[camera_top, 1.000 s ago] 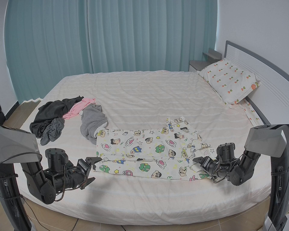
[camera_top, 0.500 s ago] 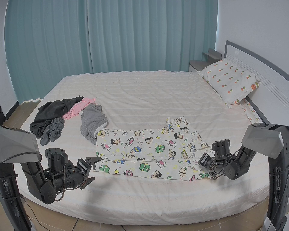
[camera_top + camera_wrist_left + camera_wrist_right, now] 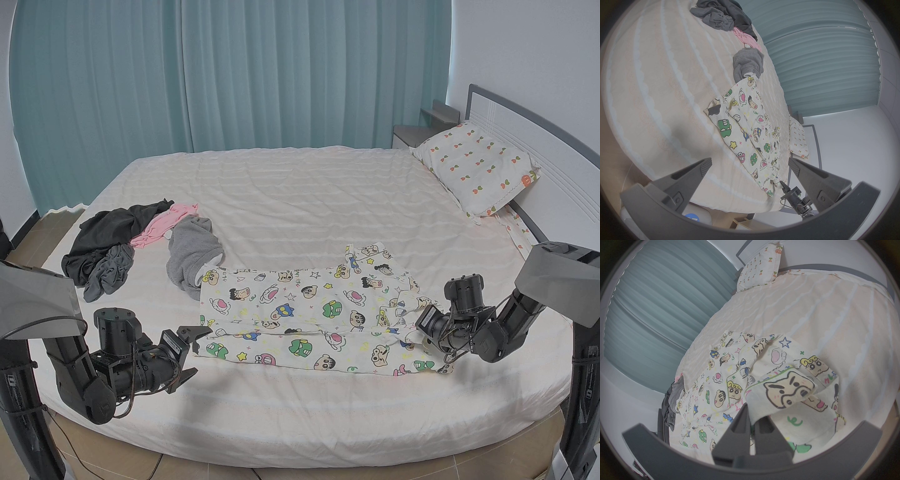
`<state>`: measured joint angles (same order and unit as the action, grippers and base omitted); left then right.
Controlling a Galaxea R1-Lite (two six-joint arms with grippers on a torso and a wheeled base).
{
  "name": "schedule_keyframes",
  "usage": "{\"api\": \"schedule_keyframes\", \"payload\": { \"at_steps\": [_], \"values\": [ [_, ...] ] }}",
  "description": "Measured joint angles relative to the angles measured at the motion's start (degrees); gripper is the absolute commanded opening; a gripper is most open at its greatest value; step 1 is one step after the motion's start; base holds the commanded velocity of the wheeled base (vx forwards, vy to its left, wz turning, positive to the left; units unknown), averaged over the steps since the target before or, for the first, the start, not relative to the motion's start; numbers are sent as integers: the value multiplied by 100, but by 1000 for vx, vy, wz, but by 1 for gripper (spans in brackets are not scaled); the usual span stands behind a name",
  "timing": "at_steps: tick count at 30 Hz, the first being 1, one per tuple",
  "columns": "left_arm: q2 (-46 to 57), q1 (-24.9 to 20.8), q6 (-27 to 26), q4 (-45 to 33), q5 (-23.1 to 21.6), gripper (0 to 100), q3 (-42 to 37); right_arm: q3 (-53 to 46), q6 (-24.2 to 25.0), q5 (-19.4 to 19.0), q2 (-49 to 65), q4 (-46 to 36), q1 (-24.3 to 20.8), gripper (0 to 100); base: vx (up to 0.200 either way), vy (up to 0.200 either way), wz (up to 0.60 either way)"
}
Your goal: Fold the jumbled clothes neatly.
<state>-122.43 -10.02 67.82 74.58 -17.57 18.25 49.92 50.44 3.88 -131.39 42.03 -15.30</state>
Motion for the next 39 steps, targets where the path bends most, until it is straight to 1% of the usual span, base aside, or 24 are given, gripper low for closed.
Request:
{"api": "schedule_keyframes", "payload": {
  "at_steps": [5, 11, 12, 14, 21, 28, 32, 35, 38, 39],
  "values": [
    [0, 2, 1, 0, 0, 100, -4, 101, -57, 113, 330, -569, -200, 0, 0, 0, 0],
    [0, 0, 1, 2, 0, 100, -6, 134, -96, 402, 597, -1185, -477, 0, 0, 0, 0],
    [0, 0, 0, 0, 0, 100, -6, 123, -99, 477, 623, -1289, -542, 100, 0, 0, 0],
    [0, -1, 0, 2, 0, 100, -4, 95, -99, 545, 650, -1379, -644, 100, 0, 0, 0],
    [0, 0, 1, 0, 0, 100, -4, -133, -83, 583, 630, -1401, -835, 100, 0, 0, 0],
    [-1, 0, 1, 0, 0, 100, -4, -522, -83, 584, 752, -1374, -842, 100, 0, 0, 0],
    [-1, 0, 0, 0, 0, 100, -6, -740, -173, 547, 937, -1306, -580, 100, 0, 0, 0],
    [-1, 0, 1, 2, 0, 100, -6, -778, -378, 389, 995, -1193, -276, 100, 0, 0, 0],
    [-4, 0, 0, 0, 0, 100, -6, -791, -688, -117, 1008, -979, 95, 100, 0, 0, 0],
    [-4, 0, 0, 2, 0, 100, -4, -791, -742, -221, 1000, -930, 168, 100, 0, 0, 0]
  ]
}}
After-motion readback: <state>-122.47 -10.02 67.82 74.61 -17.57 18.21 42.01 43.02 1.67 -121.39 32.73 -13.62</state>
